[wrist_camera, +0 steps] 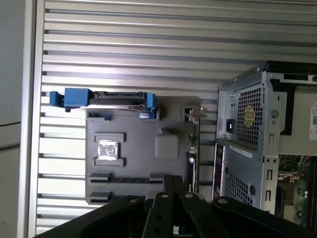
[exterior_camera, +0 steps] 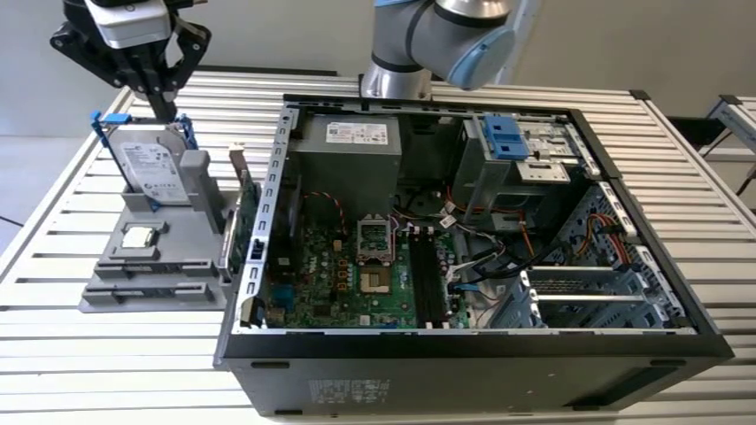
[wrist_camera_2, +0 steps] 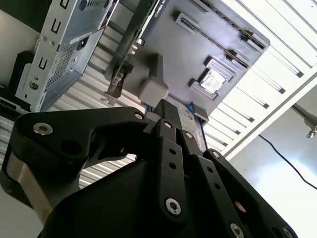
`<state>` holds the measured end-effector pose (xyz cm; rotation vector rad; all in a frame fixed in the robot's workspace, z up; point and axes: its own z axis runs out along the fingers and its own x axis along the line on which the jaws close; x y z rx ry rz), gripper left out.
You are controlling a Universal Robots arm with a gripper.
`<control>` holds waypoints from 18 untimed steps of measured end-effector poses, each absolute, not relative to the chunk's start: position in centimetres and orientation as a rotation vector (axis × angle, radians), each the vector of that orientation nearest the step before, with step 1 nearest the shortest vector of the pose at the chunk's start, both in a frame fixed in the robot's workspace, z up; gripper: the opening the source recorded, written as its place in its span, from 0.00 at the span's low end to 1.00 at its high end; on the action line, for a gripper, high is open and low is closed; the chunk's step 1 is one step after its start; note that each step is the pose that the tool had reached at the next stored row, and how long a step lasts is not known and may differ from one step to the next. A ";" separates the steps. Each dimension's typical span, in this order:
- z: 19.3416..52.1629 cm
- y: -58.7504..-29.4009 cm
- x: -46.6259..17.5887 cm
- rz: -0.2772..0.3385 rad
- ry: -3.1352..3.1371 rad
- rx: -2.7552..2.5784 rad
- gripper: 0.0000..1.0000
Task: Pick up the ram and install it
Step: 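Reach for the ram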
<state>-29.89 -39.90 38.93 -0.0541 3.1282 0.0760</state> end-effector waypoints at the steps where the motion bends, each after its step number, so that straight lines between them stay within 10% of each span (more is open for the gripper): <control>1: 38.9 -39.9 -30.1 0.076 3.128 -0.056 0.00; 18: 38.8 -39.9 -32.9 0.077 3.150 -0.058 0.00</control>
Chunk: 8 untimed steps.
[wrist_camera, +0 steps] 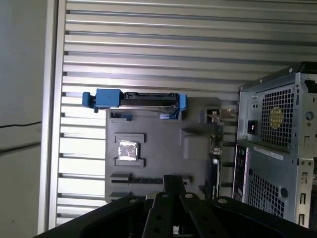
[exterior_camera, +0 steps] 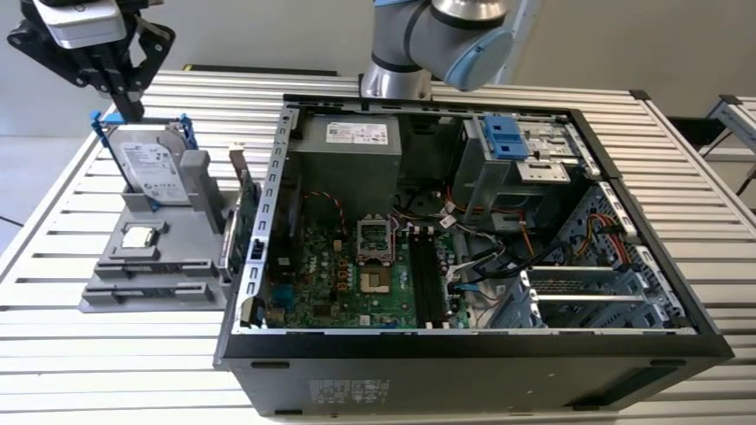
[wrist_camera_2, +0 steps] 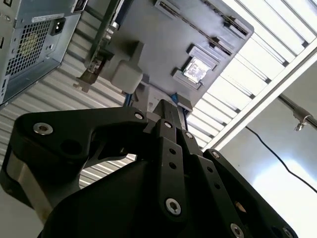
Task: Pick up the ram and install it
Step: 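Reach for the ram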
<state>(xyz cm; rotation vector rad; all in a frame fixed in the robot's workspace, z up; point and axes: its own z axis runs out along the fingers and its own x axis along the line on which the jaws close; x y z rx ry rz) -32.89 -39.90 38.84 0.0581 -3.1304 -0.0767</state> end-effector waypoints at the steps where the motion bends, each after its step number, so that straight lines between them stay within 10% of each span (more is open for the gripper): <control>1: 38.8 -39.9 -33.0 -0.077 -3.129 0.058 0.00; 8: 38.8 -39.9 -33.9 -0.077 -3.124 0.042 0.00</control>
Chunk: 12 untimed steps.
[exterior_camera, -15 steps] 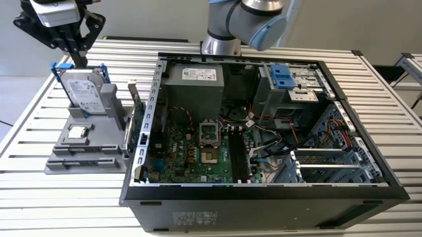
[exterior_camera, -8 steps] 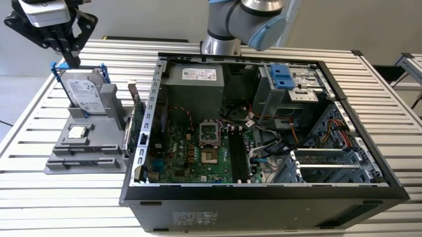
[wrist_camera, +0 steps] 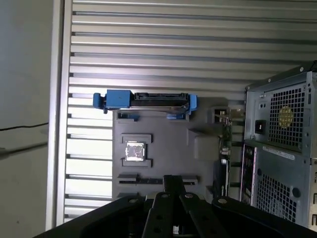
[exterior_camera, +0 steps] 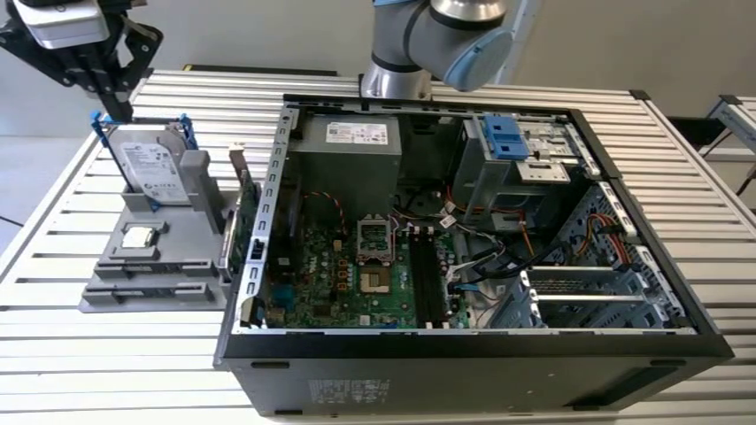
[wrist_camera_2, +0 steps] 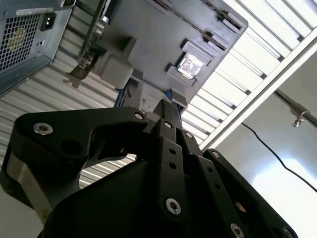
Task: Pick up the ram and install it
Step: 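Reach for the ram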
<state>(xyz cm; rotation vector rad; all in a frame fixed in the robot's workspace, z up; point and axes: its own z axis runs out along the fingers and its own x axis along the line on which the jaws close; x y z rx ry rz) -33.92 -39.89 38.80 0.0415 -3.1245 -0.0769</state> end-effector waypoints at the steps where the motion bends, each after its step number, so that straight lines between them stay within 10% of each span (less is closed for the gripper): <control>1: 38.8 -39.9 -34.0 -0.077 -3.124 0.039 0.00; 12: 38.8 -39.9 -34.8 -0.077 -3.121 0.006 0.00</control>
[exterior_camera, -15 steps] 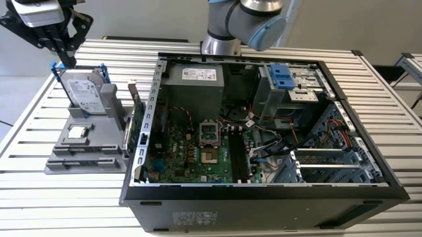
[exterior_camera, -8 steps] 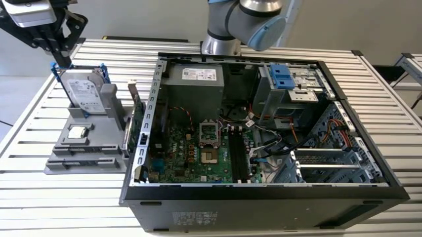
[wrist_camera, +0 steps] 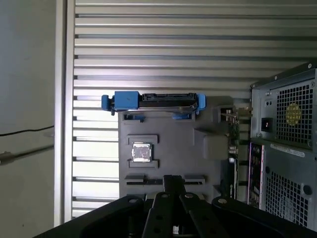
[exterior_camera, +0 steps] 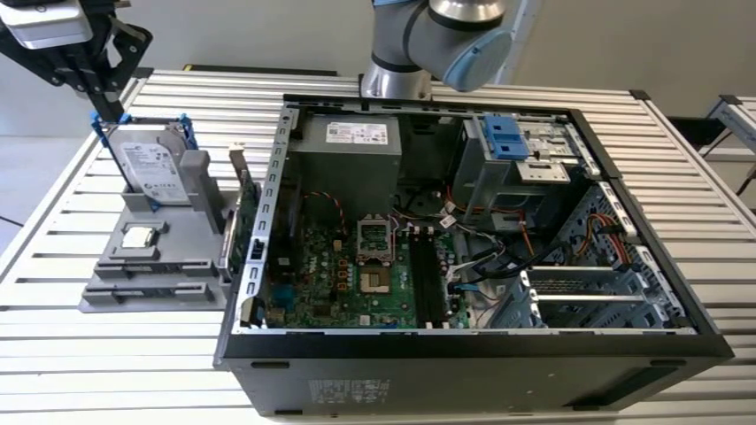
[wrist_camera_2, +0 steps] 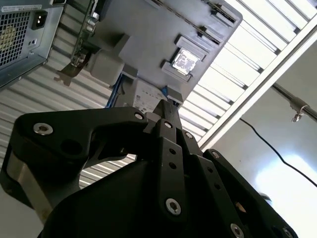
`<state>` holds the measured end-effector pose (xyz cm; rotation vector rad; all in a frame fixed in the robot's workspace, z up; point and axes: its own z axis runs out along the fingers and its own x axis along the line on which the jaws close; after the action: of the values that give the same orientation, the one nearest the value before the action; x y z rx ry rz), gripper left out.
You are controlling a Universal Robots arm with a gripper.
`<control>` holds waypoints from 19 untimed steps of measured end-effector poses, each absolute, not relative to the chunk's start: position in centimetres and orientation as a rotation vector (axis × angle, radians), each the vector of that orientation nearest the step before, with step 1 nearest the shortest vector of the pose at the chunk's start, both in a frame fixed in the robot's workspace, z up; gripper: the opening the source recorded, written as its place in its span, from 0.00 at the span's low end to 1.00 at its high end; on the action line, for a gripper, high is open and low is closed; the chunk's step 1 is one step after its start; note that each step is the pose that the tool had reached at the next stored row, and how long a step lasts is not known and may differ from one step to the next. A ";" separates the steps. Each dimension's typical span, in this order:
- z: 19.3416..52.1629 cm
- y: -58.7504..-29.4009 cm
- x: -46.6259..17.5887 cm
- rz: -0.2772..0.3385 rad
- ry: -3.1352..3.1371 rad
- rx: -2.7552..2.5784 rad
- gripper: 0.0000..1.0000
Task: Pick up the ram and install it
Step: 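Reach for the ram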
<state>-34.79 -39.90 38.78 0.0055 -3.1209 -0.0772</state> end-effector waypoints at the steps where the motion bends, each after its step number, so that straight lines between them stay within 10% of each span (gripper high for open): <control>1: 38.8 -39.9 -34.8 -0.077 -3.121 0.005 0.00; 19: 38.6 -40.7 -34.6 -0.077 -3.119 0.005 0.00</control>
<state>-34.65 -40.67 38.60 0.0053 -3.1192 -0.0773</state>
